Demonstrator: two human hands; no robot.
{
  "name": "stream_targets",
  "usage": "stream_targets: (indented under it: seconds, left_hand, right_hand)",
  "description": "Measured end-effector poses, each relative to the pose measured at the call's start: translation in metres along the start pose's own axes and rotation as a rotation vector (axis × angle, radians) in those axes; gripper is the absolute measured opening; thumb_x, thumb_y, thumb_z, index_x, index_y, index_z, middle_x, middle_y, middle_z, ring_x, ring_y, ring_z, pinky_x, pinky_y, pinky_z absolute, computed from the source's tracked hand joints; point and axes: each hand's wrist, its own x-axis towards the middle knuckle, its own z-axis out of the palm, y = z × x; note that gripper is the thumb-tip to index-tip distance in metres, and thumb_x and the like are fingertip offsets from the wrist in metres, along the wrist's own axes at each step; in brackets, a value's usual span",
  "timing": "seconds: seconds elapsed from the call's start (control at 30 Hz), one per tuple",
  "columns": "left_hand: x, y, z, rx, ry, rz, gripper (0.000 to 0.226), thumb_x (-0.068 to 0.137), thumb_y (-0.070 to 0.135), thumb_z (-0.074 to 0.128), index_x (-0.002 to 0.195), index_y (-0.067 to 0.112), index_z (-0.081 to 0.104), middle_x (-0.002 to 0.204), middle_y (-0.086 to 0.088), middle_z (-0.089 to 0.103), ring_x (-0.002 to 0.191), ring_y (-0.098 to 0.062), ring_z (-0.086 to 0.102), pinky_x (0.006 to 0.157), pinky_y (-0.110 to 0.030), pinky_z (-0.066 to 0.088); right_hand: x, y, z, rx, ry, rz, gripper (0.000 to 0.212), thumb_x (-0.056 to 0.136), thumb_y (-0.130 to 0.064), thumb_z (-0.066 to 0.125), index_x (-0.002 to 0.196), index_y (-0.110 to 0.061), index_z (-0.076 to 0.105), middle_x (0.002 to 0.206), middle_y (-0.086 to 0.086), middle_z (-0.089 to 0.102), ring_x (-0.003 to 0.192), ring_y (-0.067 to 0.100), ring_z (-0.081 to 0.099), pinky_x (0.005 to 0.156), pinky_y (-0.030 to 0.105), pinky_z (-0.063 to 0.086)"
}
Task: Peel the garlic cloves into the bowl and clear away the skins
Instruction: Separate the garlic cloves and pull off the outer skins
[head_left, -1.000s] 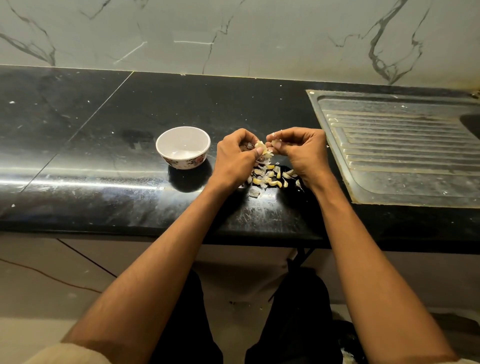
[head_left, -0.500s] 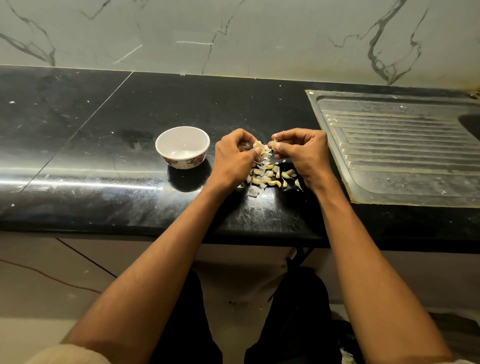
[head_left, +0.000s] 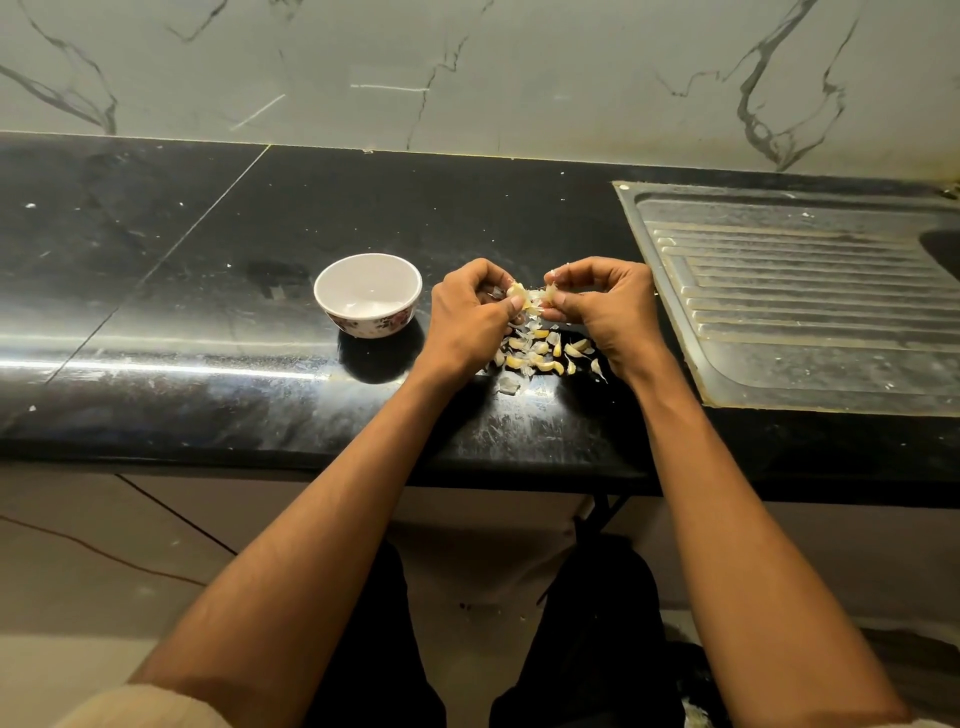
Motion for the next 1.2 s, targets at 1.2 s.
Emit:
stream_targets:
  seconds: [1.2]
  left_hand:
    - [0.0013,-0.0022,0.0002,0.017,-0.001,0.003,0.008,0.088,0.008,0.075,0.088,0.012,0.069,0.076,-0.005,0.072,0.073,-0.022,0.073,0.073,-0.045,0.063]
  right_hand:
    - [-0.0036,0.0032,0.0009,-0.433,-0.048,-0.159,0.009,0.075,-0.004,0.079,0.070,-0.012,0.077,0.060,0.001,0.071,0.052,0.006,0.061,0.055,0.024,0.052]
